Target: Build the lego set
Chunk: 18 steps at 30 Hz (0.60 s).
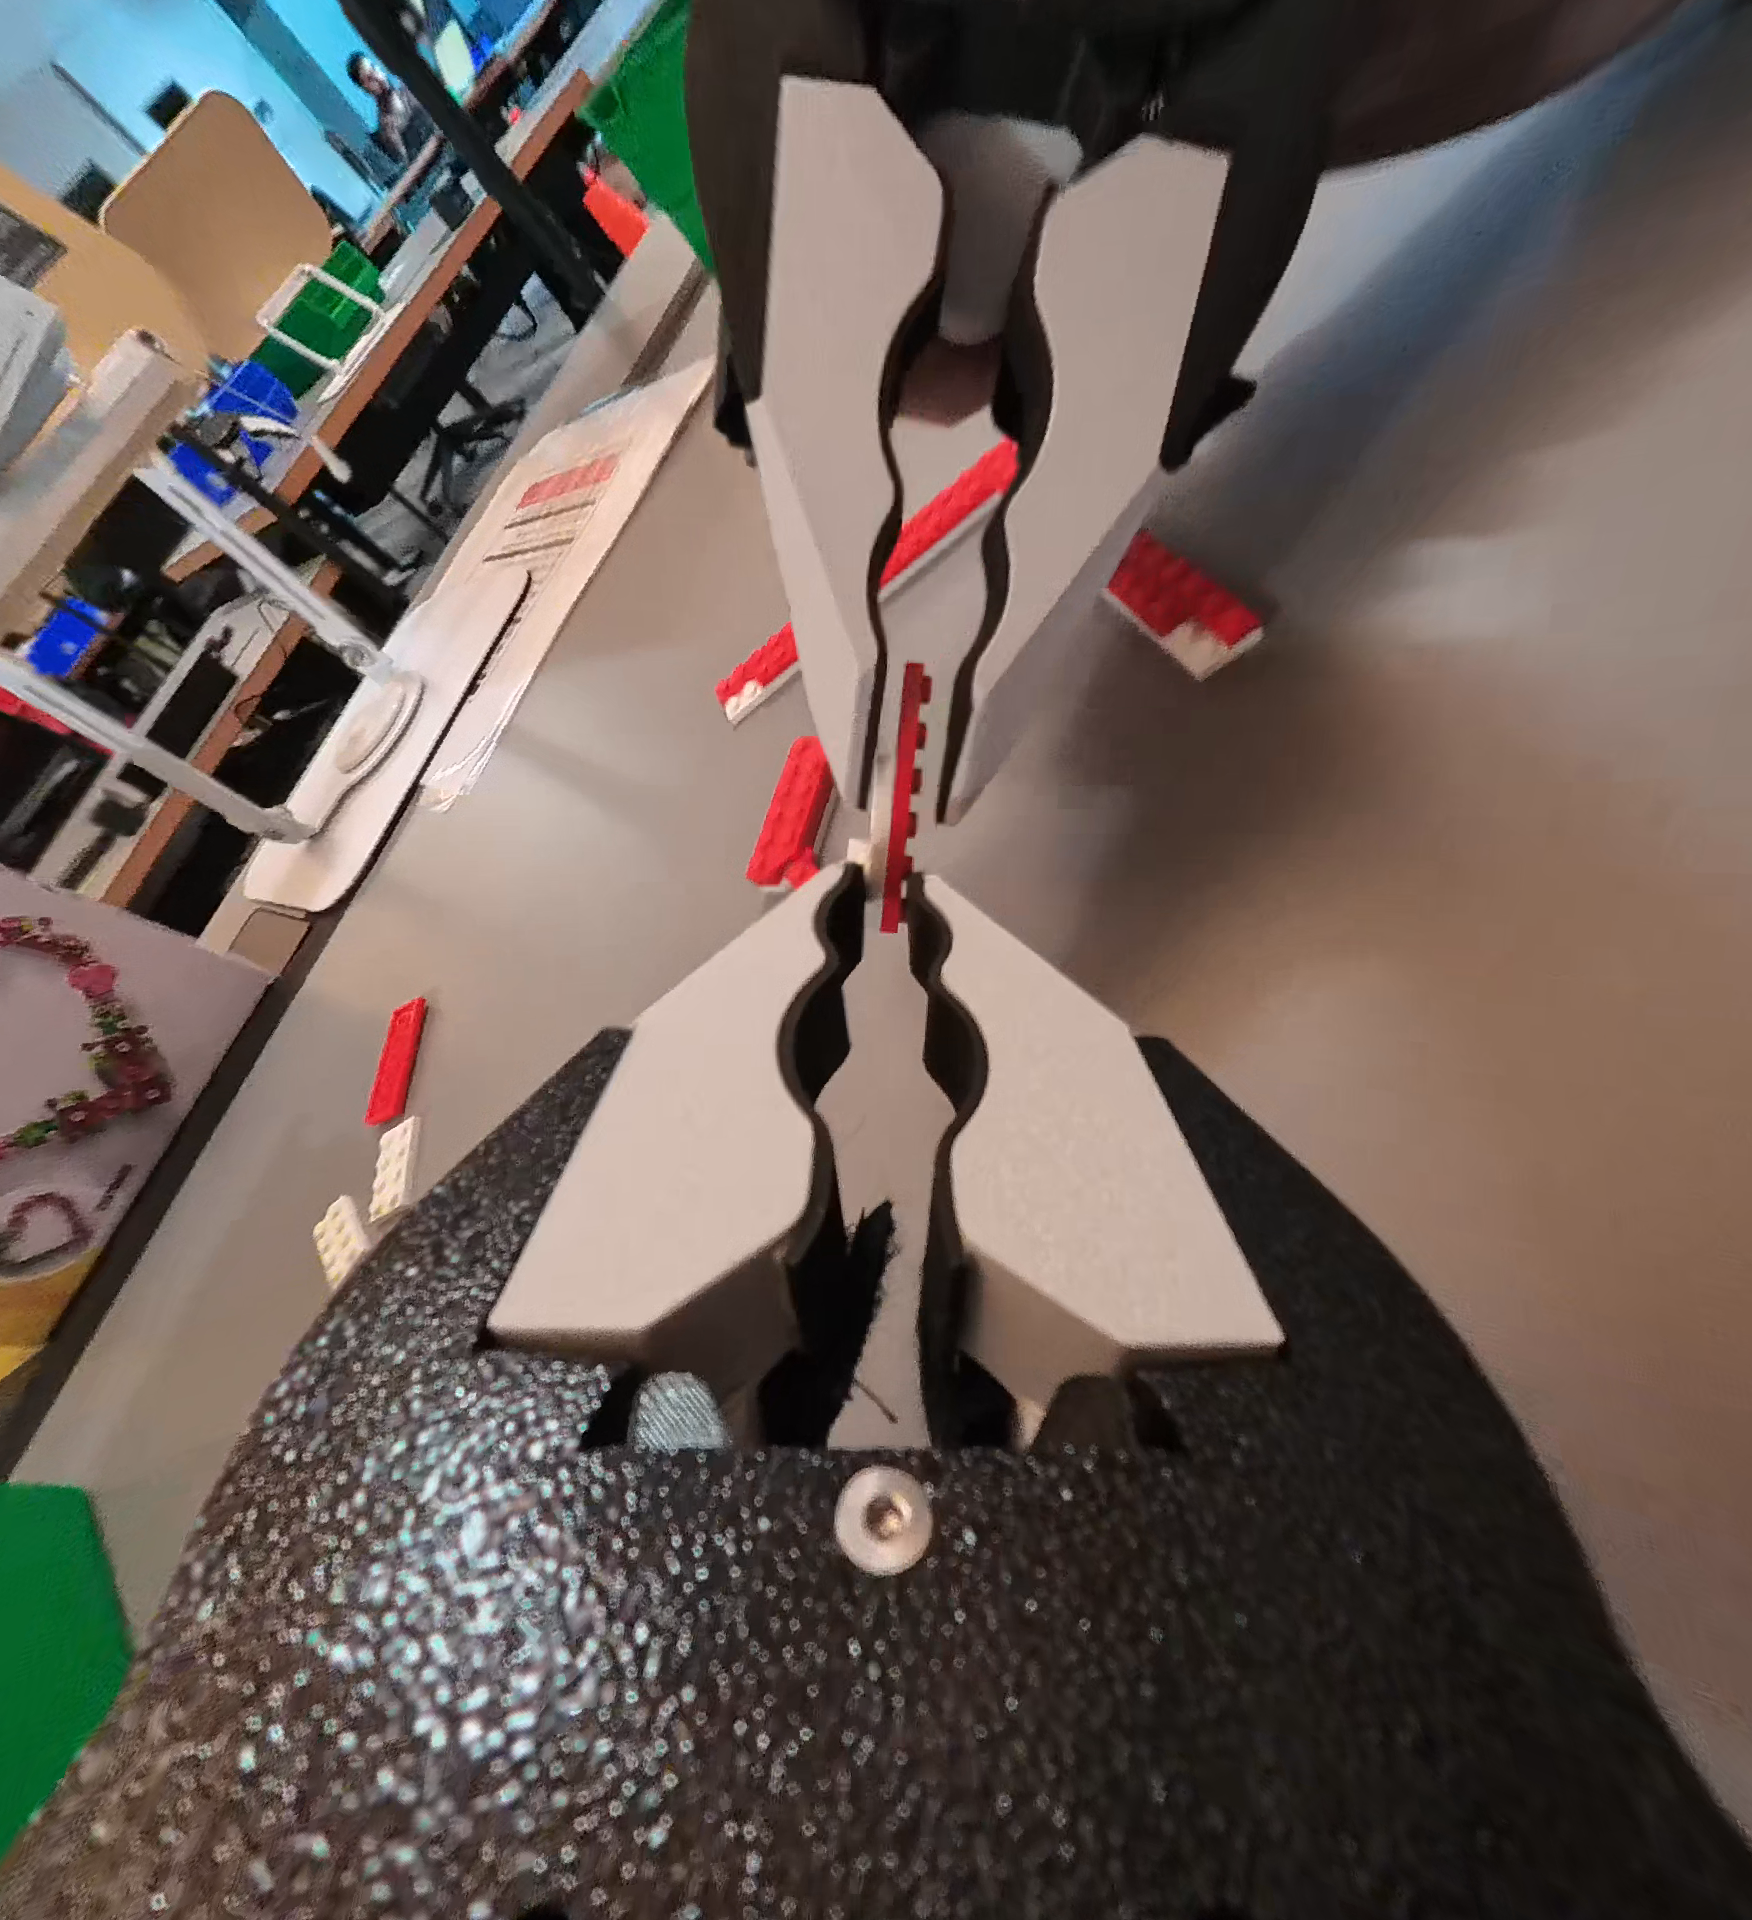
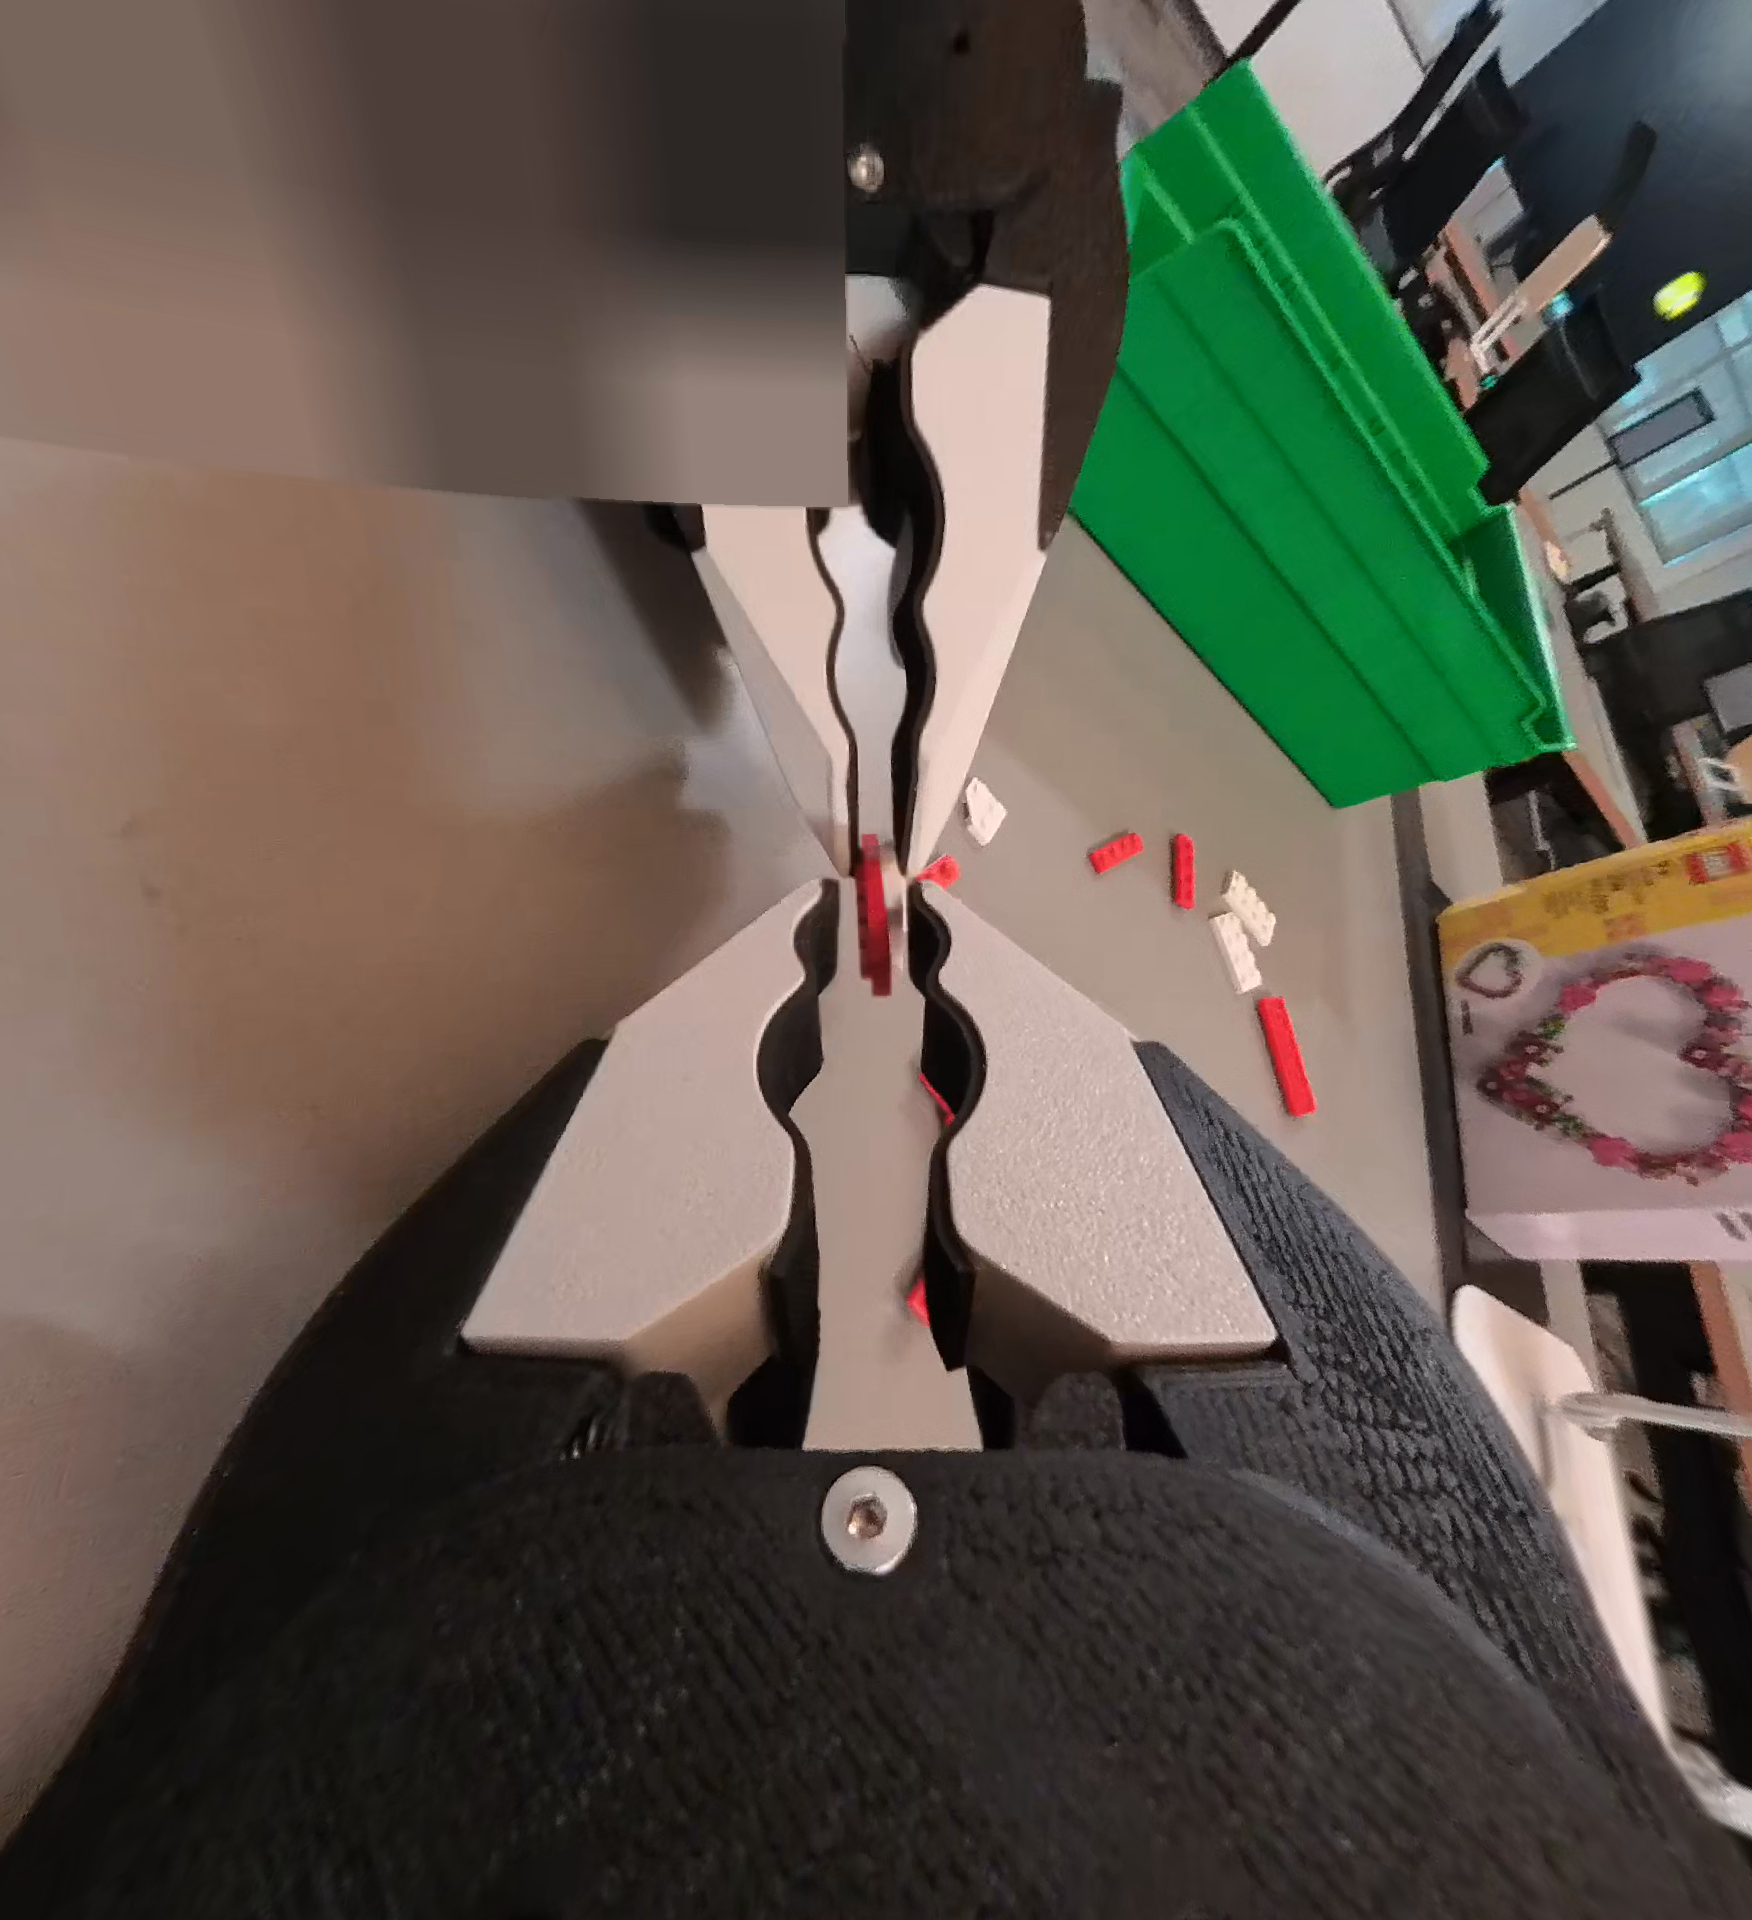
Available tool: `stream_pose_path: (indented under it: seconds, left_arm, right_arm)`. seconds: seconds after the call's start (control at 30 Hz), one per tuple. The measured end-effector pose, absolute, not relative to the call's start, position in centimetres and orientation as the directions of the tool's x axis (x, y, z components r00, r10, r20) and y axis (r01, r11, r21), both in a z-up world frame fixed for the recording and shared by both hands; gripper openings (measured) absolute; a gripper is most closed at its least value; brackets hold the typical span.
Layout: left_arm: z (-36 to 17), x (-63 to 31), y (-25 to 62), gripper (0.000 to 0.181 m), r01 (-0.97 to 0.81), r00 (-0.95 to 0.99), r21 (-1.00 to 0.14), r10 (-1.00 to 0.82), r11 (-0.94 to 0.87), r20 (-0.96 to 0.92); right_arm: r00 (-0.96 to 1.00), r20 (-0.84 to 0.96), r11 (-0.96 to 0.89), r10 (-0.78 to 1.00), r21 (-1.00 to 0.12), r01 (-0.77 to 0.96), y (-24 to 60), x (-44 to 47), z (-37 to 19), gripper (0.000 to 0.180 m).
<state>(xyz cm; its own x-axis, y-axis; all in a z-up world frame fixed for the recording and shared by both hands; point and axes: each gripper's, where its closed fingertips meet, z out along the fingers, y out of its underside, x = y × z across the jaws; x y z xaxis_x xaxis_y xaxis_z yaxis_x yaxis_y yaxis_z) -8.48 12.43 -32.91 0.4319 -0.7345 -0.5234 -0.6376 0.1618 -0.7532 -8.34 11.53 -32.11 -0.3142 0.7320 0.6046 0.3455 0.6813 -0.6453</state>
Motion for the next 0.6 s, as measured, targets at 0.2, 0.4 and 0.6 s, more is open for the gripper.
stream_pose_path:
  seconds: [0.2, 0.4, 0.6]
  left_arm:
    - [-33.3, -8.4, 12.3, 0.006, -0.631, 0.434, -0.764, -0.754, 0.137, -0.493]
    - [-31.7, -8.2, 12.1, 0.011, -0.549, 0.480, -0.819, -0.740, 0.166, -0.471]
    - [-29.9, -7.5, 11.3, 0.026, -0.416, 0.492, -0.895, -0.787, 0.164, -0.373]
  right_arm:
    - [-0.348, 0.650, 0.733, 0.675, -0.538, 0.417, 12.0, -8.4, -33.3, 0.007]
    - [-0.314, 0.551, 0.635, 0.773, -0.682, 0.364, 11.7, -8.3, -32.1, 0.006]
    - [-0.307, 0.439, 0.516, 0.844, -0.822, 0.243, 10.7, -8.2, -29.8, 0.005]
